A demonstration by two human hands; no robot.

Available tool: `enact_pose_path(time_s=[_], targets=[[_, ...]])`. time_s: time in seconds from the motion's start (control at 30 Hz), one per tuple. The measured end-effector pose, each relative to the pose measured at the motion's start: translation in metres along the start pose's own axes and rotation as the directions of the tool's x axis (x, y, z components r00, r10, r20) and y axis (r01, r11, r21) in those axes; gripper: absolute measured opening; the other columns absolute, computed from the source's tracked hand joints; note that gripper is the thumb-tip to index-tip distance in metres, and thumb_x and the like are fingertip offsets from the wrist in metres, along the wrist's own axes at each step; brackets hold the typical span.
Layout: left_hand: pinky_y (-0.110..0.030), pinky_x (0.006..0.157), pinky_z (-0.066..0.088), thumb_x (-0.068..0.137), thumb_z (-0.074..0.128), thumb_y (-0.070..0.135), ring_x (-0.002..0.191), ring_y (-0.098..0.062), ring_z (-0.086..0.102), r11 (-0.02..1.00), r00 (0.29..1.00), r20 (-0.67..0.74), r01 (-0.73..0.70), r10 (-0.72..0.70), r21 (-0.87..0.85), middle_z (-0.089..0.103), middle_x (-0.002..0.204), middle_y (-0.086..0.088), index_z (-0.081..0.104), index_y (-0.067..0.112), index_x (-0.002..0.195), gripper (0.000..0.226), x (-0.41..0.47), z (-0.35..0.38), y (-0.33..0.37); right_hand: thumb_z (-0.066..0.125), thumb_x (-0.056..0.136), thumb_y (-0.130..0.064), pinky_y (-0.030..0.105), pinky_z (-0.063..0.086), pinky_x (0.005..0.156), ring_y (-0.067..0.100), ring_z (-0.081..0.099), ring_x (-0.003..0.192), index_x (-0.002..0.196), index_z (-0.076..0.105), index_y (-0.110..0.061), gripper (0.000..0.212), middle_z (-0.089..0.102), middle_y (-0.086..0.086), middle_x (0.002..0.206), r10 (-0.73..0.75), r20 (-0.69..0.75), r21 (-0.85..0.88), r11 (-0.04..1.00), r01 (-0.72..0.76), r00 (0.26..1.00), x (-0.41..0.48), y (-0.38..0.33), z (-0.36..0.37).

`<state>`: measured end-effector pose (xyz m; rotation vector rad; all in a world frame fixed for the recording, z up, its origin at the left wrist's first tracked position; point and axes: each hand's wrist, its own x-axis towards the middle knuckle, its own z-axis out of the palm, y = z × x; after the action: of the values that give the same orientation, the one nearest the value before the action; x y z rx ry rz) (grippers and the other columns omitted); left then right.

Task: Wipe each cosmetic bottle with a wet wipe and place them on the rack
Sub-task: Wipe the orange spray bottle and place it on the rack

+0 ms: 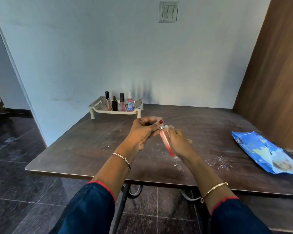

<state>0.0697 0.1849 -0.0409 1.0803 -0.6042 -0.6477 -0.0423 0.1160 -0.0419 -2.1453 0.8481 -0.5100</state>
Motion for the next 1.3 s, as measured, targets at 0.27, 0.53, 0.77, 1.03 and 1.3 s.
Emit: enact_pose_path(time_s=[0.27, 0.53, 0.77, 1.03, 1.3], targets=[[-0.025, 0.071, 0.059, 0.082, 0.063, -0.003, 0.07, -0.01, 0.068, 0.999, 1.0, 0.013, -0.015, 0.016, -0.031, 0.072, 0.073, -0.001, 0.07, 0.005, 0.09, 0.013, 0.003, -0.003, 0.002, 0.035, 0.103, -0.022, 0.022, 0.043, 0.07, 0.005, 0.056, 0.084, 0.101, 0.052, -0.022, 0.017, 0.059, -0.001, 0.099, 0.026, 0.147, 0.483, 0.871, -0.095, 0.989, -0.02, 0.02, -0.006], [-0.028, 0.073, 0.059, 0.082, 0.066, -0.002, 0.066, -0.012, 0.066, 0.992, 0.988, -0.093, -0.126, 0.124, -0.012, 0.071, 0.07, -0.003, 0.07, 0.005, 0.085, 0.009, 0.003, 0.011, -0.003, 0.063, 0.089, -0.022, 0.016, 0.045, 0.068, 0.005, 0.058, 0.087, 0.105, 0.064, -0.022, 0.016, 0.059, -0.012, 0.095, -0.152, -0.318, 0.356, 0.895, 0.267, 0.936, -0.004, 0.019, 0.015], [-0.03, 0.074, 0.057, 0.084, 0.064, -0.001, 0.07, -0.015, 0.062, 0.985, 0.981, -0.165, -0.123, 0.102, -0.122, 0.066, 0.078, -0.008, 0.069, 0.006, 0.087, 0.009, 0.005, 0.009, 0.001, 0.075, 0.076, -0.006, -0.001, 0.035, 0.073, 0.018, 0.063, 0.086, 0.1, 0.074, -0.007, 0.024, 0.068, 0.001, 0.094, -0.324, -0.594, -0.034, 0.925, 0.379, 0.737, -0.024, 0.041, 0.029], [-0.025, 0.069, 0.058, 0.084, 0.063, -0.001, 0.065, -0.01, 0.067, 0.986, 0.992, -0.057, -0.117, 0.111, -0.119, 0.071, 0.069, -0.003, 0.069, 0.001, 0.091, 0.009, 0.0, 0.016, -0.005, 0.058, 0.093, -0.023, 0.012, 0.037, 0.053, -0.001, 0.047, 0.057, 0.125, 0.059, -0.03, 0.032, 0.06, -0.017, 0.071, -0.362, -0.417, 0.03, 0.911, 0.411, 0.834, -0.009, 0.015, 0.013], [-0.034, 0.079, 0.057, 0.082, 0.062, -0.001, 0.079, -0.02, 0.071, 0.973, 0.997, 0.032, -0.057, 0.066, -0.223, 0.073, 0.079, -0.008, 0.068, 0.001, 0.093, 0.013, 0.0, 0.01, -0.002, 0.064, 0.087, -0.029, 0.027, 0.048, 0.072, 0.013, 0.064, 0.077, 0.107, 0.071, -0.014, 0.026, 0.075, 0.007, 0.095, -0.073, 0.01, 0.706, 0.707, 0.045, 0.997, -0.015, 0.026, -0.003]])
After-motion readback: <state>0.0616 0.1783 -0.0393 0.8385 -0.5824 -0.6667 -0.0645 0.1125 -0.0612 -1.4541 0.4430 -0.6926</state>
